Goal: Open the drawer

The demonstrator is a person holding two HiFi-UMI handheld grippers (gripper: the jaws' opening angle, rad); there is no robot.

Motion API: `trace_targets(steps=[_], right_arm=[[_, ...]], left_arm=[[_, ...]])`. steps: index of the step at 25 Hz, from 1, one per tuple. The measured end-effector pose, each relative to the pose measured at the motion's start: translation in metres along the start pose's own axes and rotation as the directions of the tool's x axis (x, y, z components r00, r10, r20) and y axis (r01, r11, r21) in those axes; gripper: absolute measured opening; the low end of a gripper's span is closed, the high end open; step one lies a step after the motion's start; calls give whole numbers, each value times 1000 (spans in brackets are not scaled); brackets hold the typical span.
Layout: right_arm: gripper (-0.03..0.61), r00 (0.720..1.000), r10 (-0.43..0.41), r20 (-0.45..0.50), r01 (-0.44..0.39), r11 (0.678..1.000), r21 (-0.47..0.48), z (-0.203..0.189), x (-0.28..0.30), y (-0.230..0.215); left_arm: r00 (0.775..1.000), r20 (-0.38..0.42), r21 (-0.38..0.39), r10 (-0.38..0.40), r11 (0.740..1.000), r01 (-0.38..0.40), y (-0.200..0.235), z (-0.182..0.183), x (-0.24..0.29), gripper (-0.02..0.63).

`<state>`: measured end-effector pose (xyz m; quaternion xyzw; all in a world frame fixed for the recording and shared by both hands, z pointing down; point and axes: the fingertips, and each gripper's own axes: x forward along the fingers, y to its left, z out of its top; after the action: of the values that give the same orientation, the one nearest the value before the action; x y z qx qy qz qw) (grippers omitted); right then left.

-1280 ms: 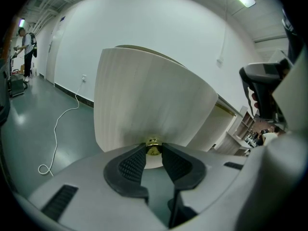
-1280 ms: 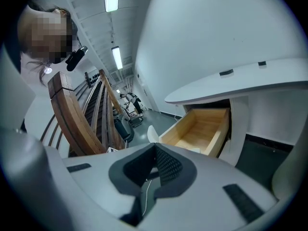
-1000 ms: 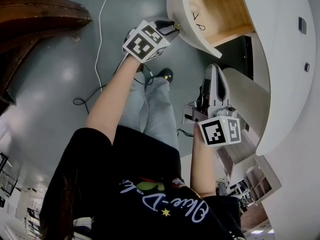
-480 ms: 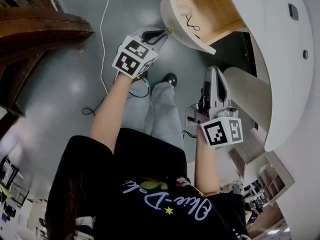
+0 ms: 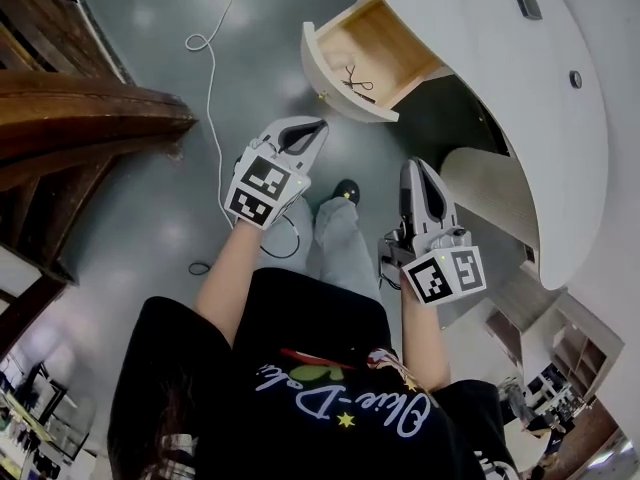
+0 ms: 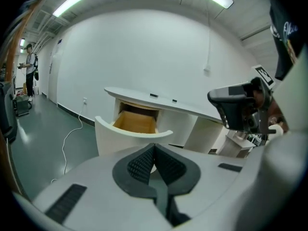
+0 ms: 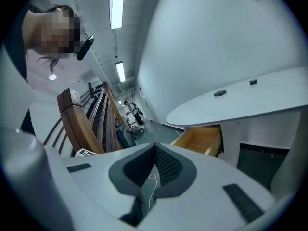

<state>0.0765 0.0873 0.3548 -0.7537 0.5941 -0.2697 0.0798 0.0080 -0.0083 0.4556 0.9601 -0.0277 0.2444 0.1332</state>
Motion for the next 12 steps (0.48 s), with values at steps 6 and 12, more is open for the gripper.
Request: trace_targets(steps=[6,12], right_arm=[[0,1000,-5,-3,5,1000,-13,15,-25,5],[0,1000,3,20,-3,999,-32,31,-36,15]], left_arm=[[1000,5,-15,-10,1000,10,-28,26,-26,5],[998,42,36,-47,998,46,-47,61,-39,5]])
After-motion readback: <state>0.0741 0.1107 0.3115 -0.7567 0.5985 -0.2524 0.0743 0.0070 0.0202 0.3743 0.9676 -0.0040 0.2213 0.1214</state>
